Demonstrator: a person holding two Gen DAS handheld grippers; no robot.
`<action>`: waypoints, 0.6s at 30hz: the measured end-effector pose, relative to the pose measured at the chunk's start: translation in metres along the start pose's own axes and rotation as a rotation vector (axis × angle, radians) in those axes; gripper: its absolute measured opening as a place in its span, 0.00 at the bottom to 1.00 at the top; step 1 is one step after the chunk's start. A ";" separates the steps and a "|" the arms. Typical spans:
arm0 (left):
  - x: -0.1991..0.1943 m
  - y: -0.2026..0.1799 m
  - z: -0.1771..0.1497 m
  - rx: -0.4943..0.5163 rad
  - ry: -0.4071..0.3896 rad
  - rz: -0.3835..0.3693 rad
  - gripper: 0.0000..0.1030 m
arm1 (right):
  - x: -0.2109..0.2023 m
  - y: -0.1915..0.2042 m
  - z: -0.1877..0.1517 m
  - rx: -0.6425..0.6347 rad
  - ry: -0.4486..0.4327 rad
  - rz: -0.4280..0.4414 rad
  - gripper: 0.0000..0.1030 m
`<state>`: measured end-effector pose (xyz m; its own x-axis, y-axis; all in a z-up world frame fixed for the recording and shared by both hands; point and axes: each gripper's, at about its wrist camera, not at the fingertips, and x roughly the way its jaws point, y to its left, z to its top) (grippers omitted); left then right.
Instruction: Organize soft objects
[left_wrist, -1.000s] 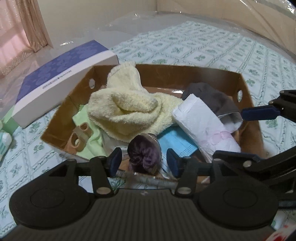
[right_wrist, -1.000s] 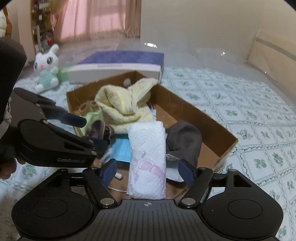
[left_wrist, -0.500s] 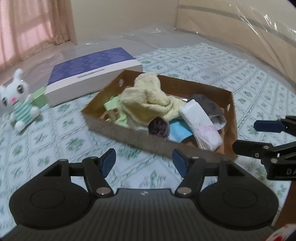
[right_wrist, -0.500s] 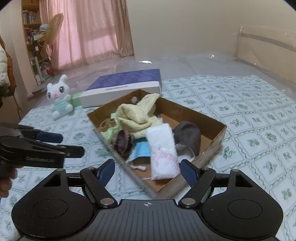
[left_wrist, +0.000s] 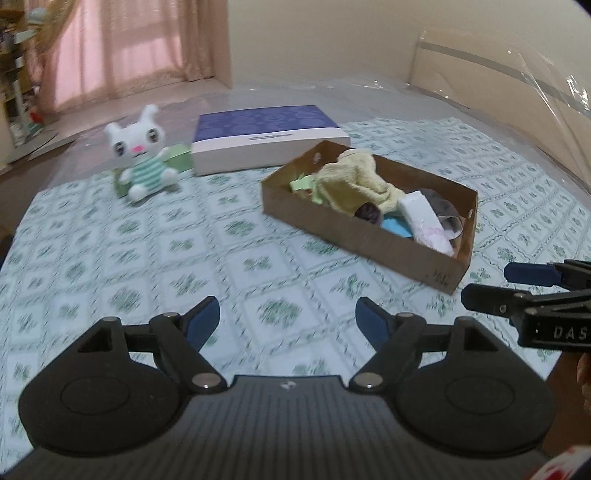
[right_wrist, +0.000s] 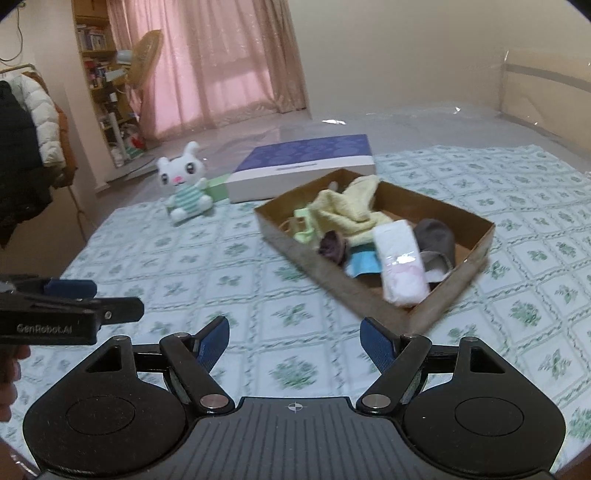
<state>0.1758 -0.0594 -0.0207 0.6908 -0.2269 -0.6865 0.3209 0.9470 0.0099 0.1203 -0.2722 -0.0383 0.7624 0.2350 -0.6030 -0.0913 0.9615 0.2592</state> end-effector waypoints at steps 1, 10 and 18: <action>-0.008 0.003 -0.005 -0.011 -0.002 0.006 0.77 | -0.003 0.003 -0.002 0.008 0.002 0.004 0.75; -0.074 0.024 -0.037 -0.078 -0.017 0.100 0.77 | -0.017 0.030 -0.021 0.040 0.074 0.053 0.75; -0.106 0.028 -0.068 -0.114 0.010 0.139 0.76 | -0.032 0.051 -0.040 0.002 0.105 0.087 0.75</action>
<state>0.0678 0.0067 0.0028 0.7167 -0.0899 -0.6916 0.1467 0.9889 0.0235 0.0657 -0.2245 -0.0364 0.6807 0.3307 -0.6536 -0.1527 0.9367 0.3149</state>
